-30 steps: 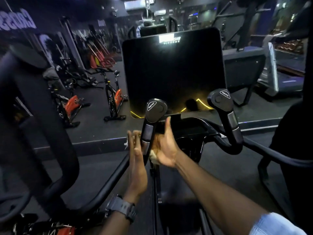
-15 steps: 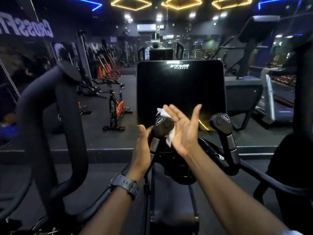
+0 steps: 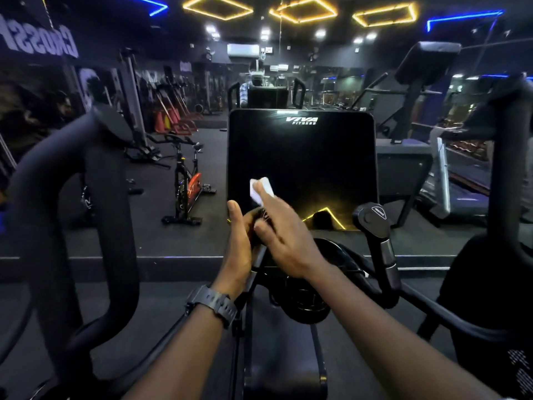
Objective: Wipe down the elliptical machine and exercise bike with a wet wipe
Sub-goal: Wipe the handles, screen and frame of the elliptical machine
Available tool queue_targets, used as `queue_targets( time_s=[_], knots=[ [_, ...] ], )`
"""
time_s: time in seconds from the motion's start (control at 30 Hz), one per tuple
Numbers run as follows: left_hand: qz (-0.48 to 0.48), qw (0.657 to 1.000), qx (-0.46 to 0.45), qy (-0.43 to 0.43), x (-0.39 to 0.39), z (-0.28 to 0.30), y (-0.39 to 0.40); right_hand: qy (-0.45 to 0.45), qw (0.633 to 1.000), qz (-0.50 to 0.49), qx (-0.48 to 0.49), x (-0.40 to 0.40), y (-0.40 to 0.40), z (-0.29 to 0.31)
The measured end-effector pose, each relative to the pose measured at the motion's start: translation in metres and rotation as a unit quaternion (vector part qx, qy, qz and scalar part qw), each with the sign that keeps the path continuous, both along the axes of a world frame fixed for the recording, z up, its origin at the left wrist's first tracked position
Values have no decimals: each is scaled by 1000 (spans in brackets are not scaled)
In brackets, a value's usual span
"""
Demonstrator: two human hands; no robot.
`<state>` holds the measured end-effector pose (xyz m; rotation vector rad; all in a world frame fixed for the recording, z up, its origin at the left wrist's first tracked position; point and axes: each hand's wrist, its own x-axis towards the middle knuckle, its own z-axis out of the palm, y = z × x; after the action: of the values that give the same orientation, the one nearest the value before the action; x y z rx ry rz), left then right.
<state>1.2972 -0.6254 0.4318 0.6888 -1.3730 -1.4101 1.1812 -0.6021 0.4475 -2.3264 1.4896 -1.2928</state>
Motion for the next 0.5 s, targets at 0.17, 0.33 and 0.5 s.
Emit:
queue_targets(
  time_s=[0.17,0.33,0.5],
  knots=[
    [-13,1000,23,16,7,-2,-9,220,972,6,-79,-23,11,-29],
    [-44,999,25,15,9,-2,-15,218,970,-66,-79,-3,-5,-15],
    [-45,999,5,2,12,-5,-21,243,958,-66,-136,-16,-1,-28]
  ],
)
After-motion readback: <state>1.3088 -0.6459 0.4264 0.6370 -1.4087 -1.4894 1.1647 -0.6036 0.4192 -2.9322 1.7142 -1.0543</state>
